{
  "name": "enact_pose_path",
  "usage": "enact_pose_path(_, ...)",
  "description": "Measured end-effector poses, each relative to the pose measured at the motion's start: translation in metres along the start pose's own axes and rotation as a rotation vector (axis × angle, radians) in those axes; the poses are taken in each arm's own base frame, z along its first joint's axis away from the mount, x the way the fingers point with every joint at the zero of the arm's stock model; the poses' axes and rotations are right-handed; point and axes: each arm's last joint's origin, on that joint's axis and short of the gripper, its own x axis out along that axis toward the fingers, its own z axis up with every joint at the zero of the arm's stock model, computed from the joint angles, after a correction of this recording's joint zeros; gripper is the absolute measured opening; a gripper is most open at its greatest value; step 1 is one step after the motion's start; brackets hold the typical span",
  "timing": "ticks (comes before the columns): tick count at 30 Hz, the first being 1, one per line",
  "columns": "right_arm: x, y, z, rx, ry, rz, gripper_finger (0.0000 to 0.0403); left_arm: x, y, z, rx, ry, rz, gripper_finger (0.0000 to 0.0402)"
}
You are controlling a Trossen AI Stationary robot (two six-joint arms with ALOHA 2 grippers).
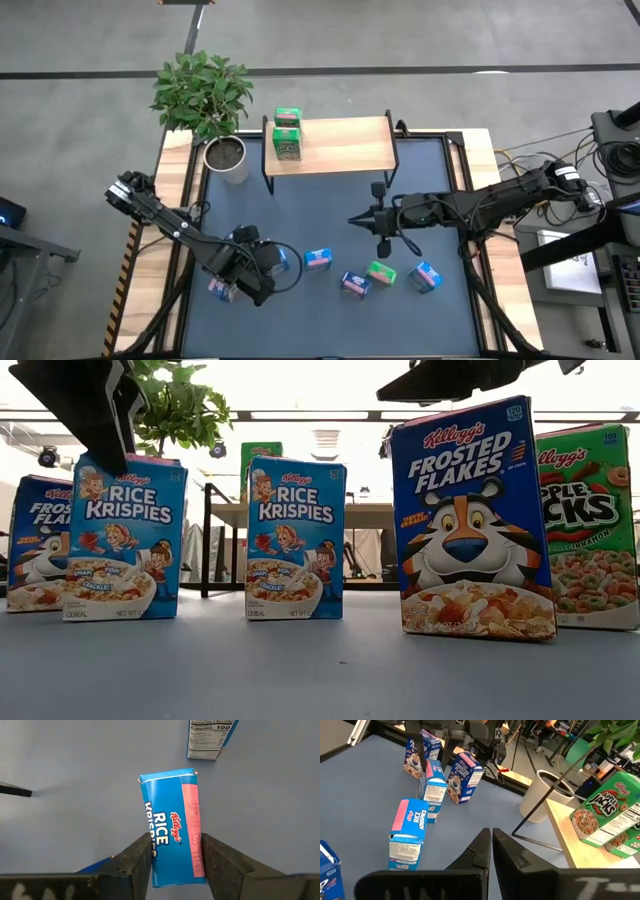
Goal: Stack cereal on shelf
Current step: Put the left light blue cereal box on the shelf
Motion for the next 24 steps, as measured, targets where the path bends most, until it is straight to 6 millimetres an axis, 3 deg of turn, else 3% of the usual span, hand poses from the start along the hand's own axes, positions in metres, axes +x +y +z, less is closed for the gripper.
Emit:
enact_pose_path(5, -0.002, 0.000, -0.002, -0.001, 0.029, 0.008, 0.0009, -0.019, -0.004, 0.017, 0.076, -0.064, -0.046, 0.0135)
enact_pose_path(11, -0.012, -0.003, -0.001, 0.009, 0.047, -0.010, 0.0009, -0.056, 0.010, 0.061, 0.210, -0.226, -0.036, 0.0130)
enact_pose_path(17, -0.024, -0.005, -0.002, 0.032, 0.085, 0.002, 0.0009, -0.081, 0.051, 0.112, 0.256, -0.332, 0.013, 0.0129)
enact_pose_path(24, -0.030, -0.004, -0.008, 0.031, 0.096, 0.006, 0.0009, -0.089, 0.114, 0.153, 0.255, -0.393, 0.142, 0.0129)
